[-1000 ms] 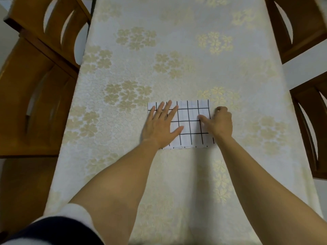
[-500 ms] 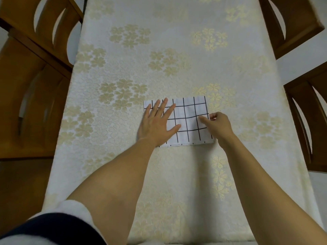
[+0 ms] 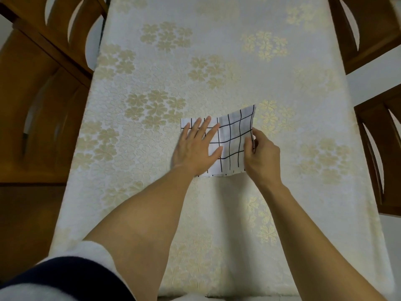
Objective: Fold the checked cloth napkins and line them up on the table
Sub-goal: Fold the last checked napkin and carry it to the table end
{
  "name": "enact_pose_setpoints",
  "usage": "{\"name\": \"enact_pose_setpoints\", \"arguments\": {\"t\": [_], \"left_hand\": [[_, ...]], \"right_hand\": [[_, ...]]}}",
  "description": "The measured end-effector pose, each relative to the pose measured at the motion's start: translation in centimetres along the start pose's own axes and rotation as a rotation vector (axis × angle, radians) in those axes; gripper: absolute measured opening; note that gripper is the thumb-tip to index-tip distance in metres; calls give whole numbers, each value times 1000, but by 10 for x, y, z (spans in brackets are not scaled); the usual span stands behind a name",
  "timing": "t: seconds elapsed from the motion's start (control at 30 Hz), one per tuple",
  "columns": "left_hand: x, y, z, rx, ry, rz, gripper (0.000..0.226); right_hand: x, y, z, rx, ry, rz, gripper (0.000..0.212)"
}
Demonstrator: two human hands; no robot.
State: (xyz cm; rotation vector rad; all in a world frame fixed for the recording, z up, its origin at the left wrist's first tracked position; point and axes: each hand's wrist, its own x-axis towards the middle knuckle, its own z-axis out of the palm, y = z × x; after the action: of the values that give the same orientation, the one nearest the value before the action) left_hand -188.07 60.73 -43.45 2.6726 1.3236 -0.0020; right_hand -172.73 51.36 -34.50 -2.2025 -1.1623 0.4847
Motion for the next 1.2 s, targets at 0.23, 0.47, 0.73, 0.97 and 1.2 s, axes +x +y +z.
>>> {"name": "enact_pose_setpoints", "arguments": {"t": [0.23,0.47,0.73,0.97,1.2], "left_hand": [[-1,0,-7,2,-60,19,72],[-4,-12,-49,-811,201,-241,44],[-11,-42,-68,-1108,53,-492,48],[-12,-57,-58,-1162,-20,-660,48],[-15,-52,-54,-1073,41,-635,12]], "right_hand": [[-2,-13,3,-11,-32,-35,41],[-10,-39,14,-35,-70,-132,43],[-21,-70,68,-216,-148,-214,50],[-28,-35,75,-174,-276,-340,57],[-21,13,83,-234,-215,-342,57]]}}
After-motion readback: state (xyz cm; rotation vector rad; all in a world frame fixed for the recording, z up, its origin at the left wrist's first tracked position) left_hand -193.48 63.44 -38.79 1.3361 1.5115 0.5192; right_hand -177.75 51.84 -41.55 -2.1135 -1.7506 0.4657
